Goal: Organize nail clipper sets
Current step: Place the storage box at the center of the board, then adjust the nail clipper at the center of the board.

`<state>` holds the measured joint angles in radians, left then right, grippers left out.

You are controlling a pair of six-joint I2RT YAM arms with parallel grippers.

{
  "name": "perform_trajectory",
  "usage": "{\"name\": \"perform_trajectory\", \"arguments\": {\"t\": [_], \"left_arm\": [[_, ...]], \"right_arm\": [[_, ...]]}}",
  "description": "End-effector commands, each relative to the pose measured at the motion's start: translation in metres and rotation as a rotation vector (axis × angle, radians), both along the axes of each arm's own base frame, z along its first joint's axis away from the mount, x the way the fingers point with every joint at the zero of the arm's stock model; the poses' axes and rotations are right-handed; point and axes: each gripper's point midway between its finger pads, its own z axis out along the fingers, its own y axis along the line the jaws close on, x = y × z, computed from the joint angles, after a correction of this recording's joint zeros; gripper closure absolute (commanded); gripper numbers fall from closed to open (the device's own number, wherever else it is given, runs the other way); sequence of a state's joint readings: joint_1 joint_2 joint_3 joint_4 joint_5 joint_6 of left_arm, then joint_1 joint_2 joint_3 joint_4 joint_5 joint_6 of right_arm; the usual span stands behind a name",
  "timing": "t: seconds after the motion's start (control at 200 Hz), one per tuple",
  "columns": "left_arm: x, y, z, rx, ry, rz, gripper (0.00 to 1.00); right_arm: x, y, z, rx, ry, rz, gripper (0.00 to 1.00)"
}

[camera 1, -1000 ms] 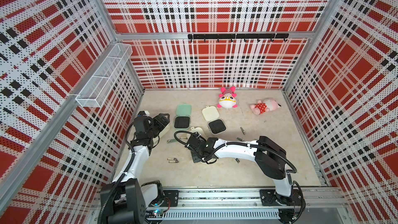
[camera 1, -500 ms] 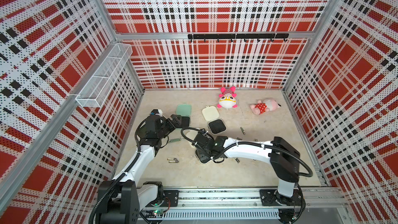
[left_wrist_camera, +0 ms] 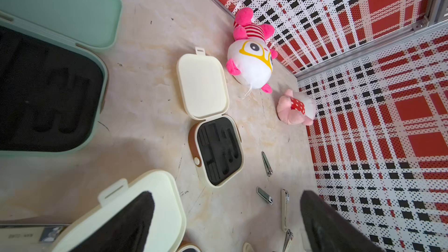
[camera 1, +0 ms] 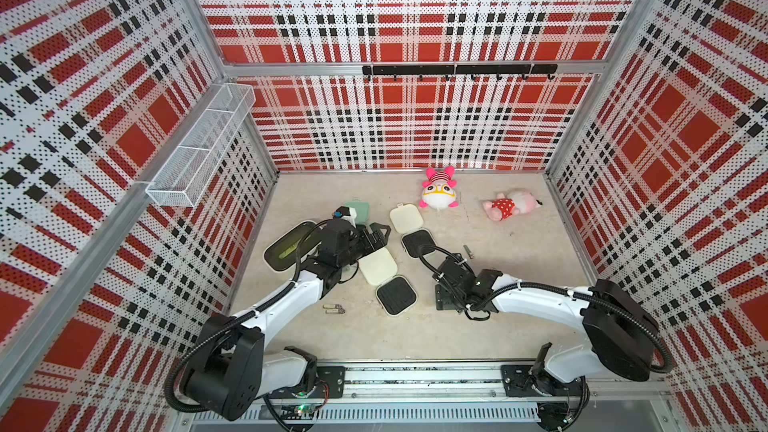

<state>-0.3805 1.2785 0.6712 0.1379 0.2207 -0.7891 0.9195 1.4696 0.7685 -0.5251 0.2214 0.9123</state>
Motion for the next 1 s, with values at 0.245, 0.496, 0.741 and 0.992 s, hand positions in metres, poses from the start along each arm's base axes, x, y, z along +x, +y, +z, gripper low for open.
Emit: {"name": "perform_trajectory", "arguments": {"t": [0.245, 0.496, 0.741, 0.992], "left_arm": [[0.011, -0.006, 0.016, -0.023, -0.046, 0.013, 0.02], [0.010, -0.004, 0.015, -0.030, -0.049, 0.015, 0.02], [0.009, 0.001, 0.015, -0.034, -0.048, 0.022, 0.02], [0.008, 0.004, 0.014, -0.037, -0.048, 0.027, 0.02]], "right_arm": [[-0.005, 0.010, -0.014, 0.084, 0.041, -0.039, 0.17], [-0.008, 0.011, -0.017, 0.052, 0.059, -0.055, 0.27], [0.012, -0.005, -0.014, -0.144, 0.009, -0.094, 0.25], [0.022, -0.020, -0.018, -0.225, 0.004, -0.123, 0.33]]}}
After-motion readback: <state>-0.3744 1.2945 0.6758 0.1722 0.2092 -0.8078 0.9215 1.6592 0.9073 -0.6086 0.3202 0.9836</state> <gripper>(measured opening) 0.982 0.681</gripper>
